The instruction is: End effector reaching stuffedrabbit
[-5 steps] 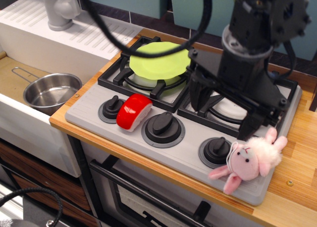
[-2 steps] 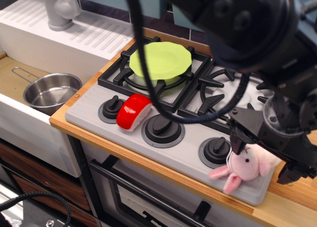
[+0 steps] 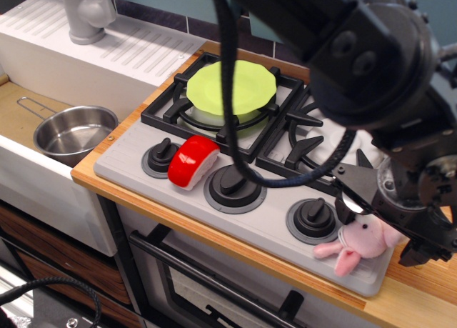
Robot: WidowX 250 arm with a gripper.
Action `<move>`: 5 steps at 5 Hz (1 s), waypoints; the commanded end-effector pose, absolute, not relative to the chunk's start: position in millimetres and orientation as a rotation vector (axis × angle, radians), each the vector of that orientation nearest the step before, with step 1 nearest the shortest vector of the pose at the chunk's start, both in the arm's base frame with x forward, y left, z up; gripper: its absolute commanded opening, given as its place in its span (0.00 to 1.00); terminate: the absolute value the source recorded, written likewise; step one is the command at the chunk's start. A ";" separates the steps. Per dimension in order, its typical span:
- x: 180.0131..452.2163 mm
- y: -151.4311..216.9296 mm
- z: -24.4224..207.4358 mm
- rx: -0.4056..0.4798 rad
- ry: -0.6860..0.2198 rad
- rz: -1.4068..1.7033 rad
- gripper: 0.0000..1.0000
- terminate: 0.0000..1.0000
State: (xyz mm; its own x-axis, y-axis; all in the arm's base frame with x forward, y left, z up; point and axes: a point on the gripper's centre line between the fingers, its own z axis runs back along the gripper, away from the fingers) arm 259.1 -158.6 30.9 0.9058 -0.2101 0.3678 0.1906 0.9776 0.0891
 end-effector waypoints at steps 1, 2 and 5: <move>268.2 -154.4 28.5 0.035 -0.414 -0.219 1.00 0.00; 270.7 -149.8 22.2 0.014 -0.403 -0.221 1.00 0.00; 273.5 -147.0 17.3 -0.016 -0.381 -0.219 1.00 0.00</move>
